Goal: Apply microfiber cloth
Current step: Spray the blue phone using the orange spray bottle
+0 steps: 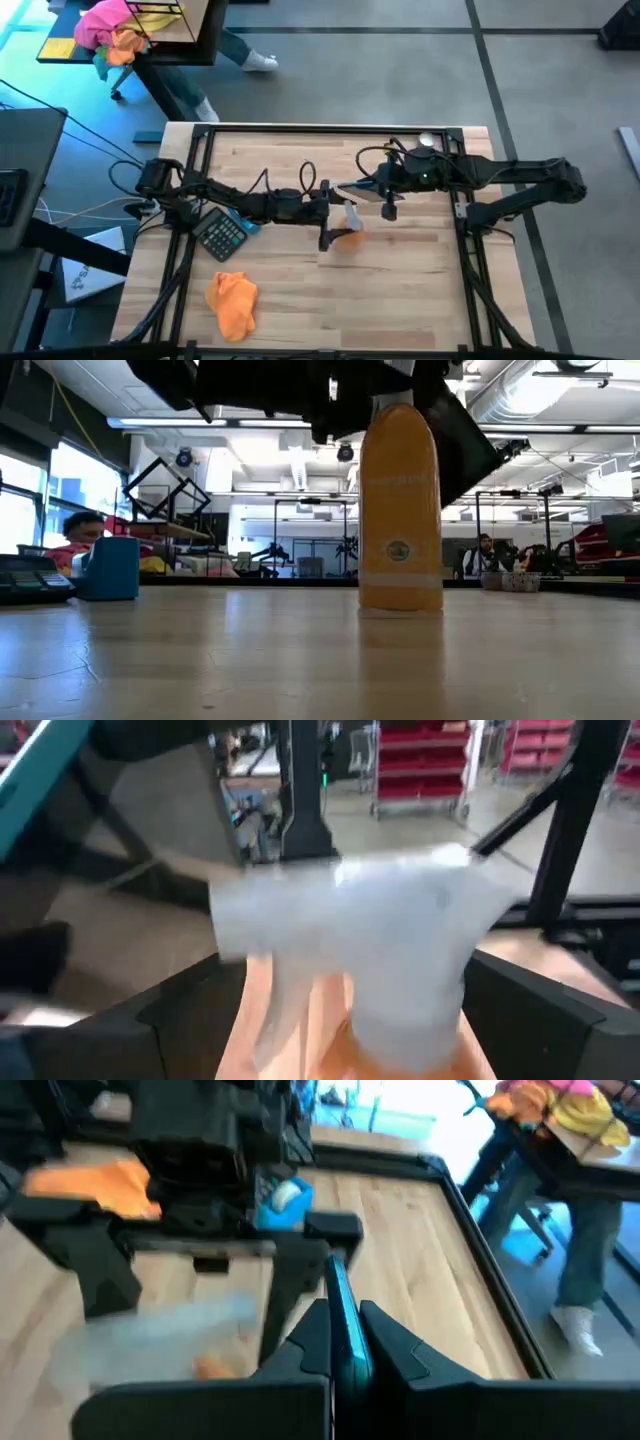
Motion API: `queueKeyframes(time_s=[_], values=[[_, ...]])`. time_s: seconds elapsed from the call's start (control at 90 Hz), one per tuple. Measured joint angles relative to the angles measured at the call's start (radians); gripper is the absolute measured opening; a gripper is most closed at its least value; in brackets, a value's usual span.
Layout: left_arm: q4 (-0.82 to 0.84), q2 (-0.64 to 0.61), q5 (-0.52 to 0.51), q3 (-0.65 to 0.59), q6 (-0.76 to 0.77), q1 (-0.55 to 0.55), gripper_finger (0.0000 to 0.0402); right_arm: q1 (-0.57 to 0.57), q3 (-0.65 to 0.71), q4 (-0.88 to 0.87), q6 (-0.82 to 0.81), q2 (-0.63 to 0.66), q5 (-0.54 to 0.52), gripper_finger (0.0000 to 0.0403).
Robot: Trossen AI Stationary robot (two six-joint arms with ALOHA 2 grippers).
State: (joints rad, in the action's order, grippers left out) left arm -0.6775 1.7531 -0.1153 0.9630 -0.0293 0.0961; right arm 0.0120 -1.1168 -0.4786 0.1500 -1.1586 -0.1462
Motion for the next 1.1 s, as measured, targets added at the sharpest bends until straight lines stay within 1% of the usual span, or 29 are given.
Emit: queueKeyframes(time_s=[0.1,0.2,0.256,0.356,0.467,0.522,0.578,0.656,0.7,0.789,0.867,1.022,1.1], values=[[0.032,-0.001,-0.001,0.0,0.028,0.004,0.033,0.0,0.0,-0.036,-0.011,0.052,-0.015,0.0],[0.087,-0.036,-0.007,0.0,0.023,0.013,0.033,0.0,0.0,-0.108,-0.029,0.099,0.025,0.0],[0.135,-0.075,-0.035,-0.001,0.001,0.019,0.033,-0.007,0.0,-0.158,-0.052,0.122,0.041,0.0],[0.267,-0.173,-0.133,0.0,-0.036,0.038,0.033,-0.038,0.0,-0.239,-0.094,0.151,0.076,0.0],[0.401,-0.248,-0.251,-0.001,-0.047,0.061,0.033,-0.1,0.0,-0.241,-0.122,0.149,0.153,0.0],[0.412,-0.268,-0.308,-0.001,-0.047,0.066,0.033,-0.13,0.0,-0.238,-0.136,0.136,0.154,0.0],[0.397,-0.272,-0.376,-0.001,-0.048,0.069,0.033,-0.154,0.0,-0.235,-0.148,0.117,0.121,0.0],[0.38,-0.261,-0.482,-0.001,-0.054,0.059,0.033,-0.177,0.0,-0.205,-0.146,0.084,0.086,0.0],[0.378,-0.249,-0.516,-0.001,-0.052,0.049,0.033,-0.189,0.0,-0.175,-0.142,0.065,0.08,0.0],[0.358,-0.227,-0.514,-0.001,-0.03,0.027,0.033,-0.202,0.0,-0.129,-0.125,0.037,0.07,0.0],[0.35,-0.213,-0.496,-0.001,-0.015,0.016,0.033,-0.205,0.0,-0.132,-0.12,0.027,0.067,0.0],[0.364,-0.232,-0.5,-0.002,-0.059,0.017,0.033,-0.205,0.0,-0.156,-0.132,0.046,0.057,0.0],[0.375,-0.262,-0.444,-0.001,-0.069,0.018,0.033,-0.205,0.0,-0.184,-0.149,0.07,0.057,0.0]])
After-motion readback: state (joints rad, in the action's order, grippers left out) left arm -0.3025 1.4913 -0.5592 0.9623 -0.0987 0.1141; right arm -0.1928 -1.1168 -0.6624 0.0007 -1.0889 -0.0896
